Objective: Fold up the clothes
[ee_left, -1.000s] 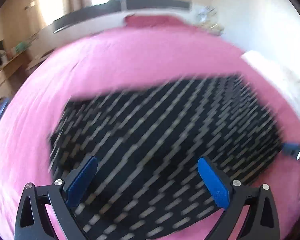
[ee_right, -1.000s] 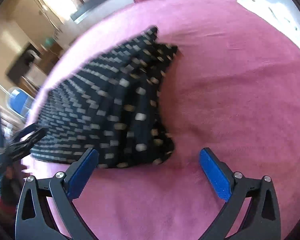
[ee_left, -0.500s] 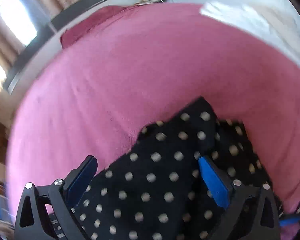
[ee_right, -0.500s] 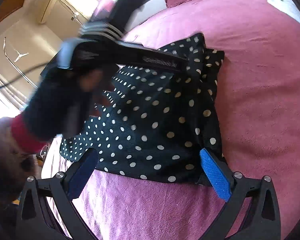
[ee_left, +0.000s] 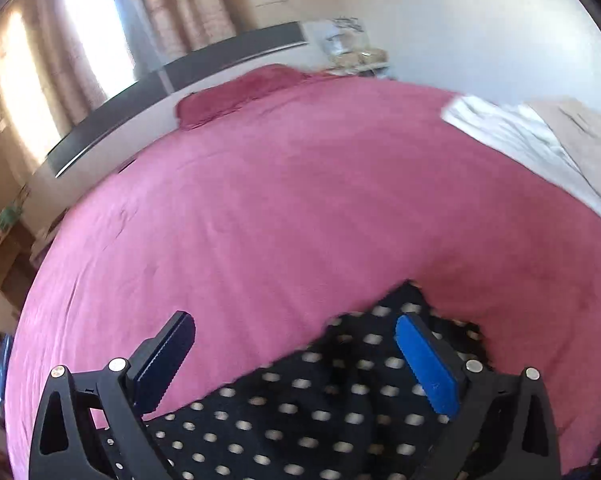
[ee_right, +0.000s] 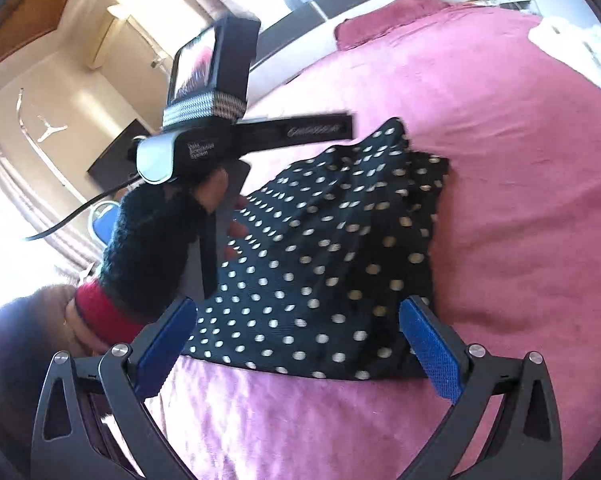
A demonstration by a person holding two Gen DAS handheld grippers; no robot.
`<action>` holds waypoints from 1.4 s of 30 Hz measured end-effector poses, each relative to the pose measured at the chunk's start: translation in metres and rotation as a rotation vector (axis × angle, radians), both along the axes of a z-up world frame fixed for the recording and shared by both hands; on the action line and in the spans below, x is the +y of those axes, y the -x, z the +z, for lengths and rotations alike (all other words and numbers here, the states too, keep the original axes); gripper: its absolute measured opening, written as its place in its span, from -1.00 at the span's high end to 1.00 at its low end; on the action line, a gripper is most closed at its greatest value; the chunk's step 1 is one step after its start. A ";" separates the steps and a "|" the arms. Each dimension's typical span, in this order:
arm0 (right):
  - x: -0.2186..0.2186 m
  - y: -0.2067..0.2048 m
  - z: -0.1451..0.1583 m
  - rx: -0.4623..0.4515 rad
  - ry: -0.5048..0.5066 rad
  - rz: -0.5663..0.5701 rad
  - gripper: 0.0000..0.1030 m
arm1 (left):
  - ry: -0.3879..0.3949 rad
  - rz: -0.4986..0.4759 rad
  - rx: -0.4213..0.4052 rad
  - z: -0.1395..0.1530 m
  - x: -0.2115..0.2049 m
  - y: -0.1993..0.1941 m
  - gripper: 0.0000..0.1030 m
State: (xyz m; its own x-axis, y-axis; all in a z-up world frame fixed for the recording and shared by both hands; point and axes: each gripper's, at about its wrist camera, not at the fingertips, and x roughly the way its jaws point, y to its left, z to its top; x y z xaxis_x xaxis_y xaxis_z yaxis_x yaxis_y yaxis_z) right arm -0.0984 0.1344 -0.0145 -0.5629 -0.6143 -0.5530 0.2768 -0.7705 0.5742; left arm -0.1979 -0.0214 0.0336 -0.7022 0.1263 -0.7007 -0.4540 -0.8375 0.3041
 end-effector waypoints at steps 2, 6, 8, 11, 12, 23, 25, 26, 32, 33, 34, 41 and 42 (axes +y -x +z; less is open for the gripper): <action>-0.006 0.005 -0.012 -0.039 -0.027 0.020 -1.00 | 0.072 -0.022 -0.037 -0.019 0.014 0.001 -1.00; -0.003 0.008 -0.033 -0.089 -0.046 0.009 -1.00 | 0.081 -0.003 -0.132 -0.052 0.041 0.033 -1.00; 0.001 0.007 -0.031 -0.092 -0.043 0.002 -1.00 | 0.026 0.032 -0.156 -0.048 0.034 0.038 -1.00; 0.006 0.007 -0.023 -0.102 -0.040 -0.011 -1.00 | -0.016 0.066 -0.104 -0.036 0.026 0.029 -1.00; 0.008 0.006 -0.019 -0.100 -0.039 -0.021 -1.00 | -0.037 0.062 -0.059 -0.025 0.017 0.018 -1.00; -0.035 0.039 0.032 0.028 -0.089 0.018 -1.00 | -0.161 0.305 -0.085 -0.011 -0.212 -0.030 -1.00; -0.044 0.049 0.032 0.020 -0.105 0.016 -1.00 | -0.176 0.402 -0.118 -0.026 -0.255 -0.017 -1.00; -0.044 0.052 0.033 0.014 -0.093 0.014 -1.00 | -0.214 0.450 -0.164 -0.041 -0.273 -0.007 -1.00; -0.030 0.059 0.031 0.006 -0.089 -0.017 -1.00 | -0.424 0.523 -0.180 -0.049 -0.311 -0.010 -1.00; -0.029 0.067 0.032 0.011 -0.093 -0.017 -1.00 | -0.415 0.509 -0.161 -0.043 -0.303 -0.014 -1.00; -0.028 0.076 0.034 0.017 -0.097 -0.016 -1.00 | -0.404 0.493 -0.146 -0.037 -0.294 -0.018 -1.00; -0.044 0.150 0.013 -0.056 -0.229 0.024 -1.00 | -0.191 0.436 -0.169 -0.050 -0.240 -0.021 -1.00; -0.047 0.160 0.004 -0.087 -0.280 0.028 -1.00 | -0.170 0.438 -0.189 -0.060 -0.237 -0.016 -1.00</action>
